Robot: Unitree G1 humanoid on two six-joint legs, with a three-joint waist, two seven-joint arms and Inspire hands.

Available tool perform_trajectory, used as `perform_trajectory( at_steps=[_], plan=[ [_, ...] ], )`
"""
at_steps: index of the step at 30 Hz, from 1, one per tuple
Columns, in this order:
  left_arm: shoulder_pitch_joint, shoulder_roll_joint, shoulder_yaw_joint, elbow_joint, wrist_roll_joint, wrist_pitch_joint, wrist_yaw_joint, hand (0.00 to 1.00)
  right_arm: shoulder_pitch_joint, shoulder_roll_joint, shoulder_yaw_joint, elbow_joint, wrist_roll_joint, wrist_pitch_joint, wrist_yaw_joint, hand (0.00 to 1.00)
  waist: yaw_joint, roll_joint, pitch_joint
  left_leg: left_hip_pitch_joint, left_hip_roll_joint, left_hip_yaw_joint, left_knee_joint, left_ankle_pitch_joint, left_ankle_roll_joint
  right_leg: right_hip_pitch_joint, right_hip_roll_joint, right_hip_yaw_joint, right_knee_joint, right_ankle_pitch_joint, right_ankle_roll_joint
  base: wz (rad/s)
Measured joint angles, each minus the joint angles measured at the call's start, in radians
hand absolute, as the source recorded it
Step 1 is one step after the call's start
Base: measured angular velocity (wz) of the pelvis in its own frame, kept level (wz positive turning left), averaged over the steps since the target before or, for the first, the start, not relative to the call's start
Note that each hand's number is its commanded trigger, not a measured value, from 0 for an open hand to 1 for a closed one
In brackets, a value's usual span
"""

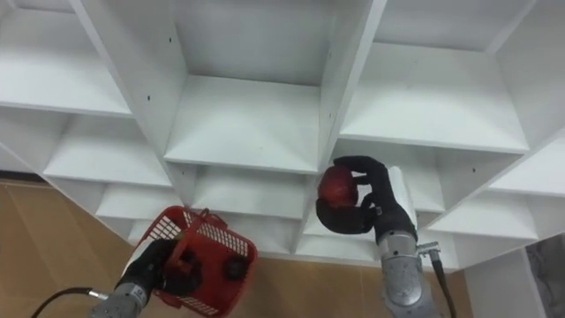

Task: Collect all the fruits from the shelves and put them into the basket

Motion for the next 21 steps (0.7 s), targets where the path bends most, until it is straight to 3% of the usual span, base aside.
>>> perform_trajectory(
  at_steps=[5,21],
  plan=[
    [0.017,0.001,-0.01,-0.067,0.0,-0.001,0.0,1.0,0.024,0.01,0.028,0.0,0.007,0.008,0.04,1.0,0.001,0.0,0.0003,0.004,0.006,0.001,-0.003,-0.005,-0.005,0.001,0.007,0.005,0.0,-0.003,-0.004,-0.03],
    [0.016,-0.003,-0.029,-0.08,0.001,-0.01,0.0,1.0,0.023,0.03,0.129,0.01,-0.022,0.021,0.219,1.0,0.01,-0.001,0.0012,-0.012,0.011,-0.004,0.003,-0.006,-0.008,-0.009,0.013,0.013,-0.001,-0.006,-0.007,0.0]
  ],
)
